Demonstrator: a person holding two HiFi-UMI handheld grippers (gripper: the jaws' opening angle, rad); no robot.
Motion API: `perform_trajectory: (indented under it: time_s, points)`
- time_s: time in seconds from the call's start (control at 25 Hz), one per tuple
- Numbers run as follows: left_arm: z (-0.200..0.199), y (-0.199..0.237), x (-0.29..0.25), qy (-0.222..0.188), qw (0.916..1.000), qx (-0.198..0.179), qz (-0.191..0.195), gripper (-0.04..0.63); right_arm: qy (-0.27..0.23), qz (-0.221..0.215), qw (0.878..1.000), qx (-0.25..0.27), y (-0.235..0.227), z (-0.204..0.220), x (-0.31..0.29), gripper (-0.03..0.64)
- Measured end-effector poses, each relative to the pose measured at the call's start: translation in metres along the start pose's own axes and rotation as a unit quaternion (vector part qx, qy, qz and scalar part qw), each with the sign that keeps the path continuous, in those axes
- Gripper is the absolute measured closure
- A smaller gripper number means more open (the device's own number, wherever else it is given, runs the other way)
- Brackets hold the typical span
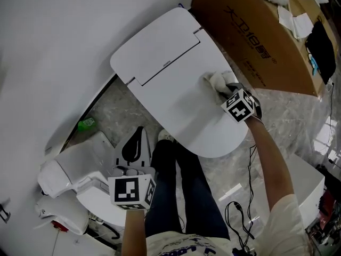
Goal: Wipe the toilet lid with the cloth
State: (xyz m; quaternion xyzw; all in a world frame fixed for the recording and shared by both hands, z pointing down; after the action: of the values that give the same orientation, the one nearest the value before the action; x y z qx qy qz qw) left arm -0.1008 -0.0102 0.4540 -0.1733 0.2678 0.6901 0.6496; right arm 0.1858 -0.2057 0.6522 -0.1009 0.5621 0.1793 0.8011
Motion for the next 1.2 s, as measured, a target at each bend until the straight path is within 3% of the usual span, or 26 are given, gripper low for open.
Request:
perform_trajectory:
  time_s: [0.68,1.2]
  points:
    - [-0.001,-0.013,-0.011,0.003,0.9998,-0.009,0.020,0.586,0.030,0.048,0.998,-0.033,-0.037,0.033,0.010,0.485]
    - [0.003,-0.011,-0.002,-0.001,0.9997,-0.002,0.025,0.586,0.051,0.071,0.994,-0.069,-0.021,0.051,0.017,0.494]
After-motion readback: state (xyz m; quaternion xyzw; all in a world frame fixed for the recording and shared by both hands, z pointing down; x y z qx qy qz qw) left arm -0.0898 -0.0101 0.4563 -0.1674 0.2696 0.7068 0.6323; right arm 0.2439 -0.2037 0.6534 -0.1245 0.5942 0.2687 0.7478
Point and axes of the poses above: the fingertips, and each gripper's own axes: x backward along the fingers, y to its left, z out of its underside, the point moved 9 cm from there along x, backward along the fingers, and after that the axes turned 3 degrees about -y, right-handed, at the moved point
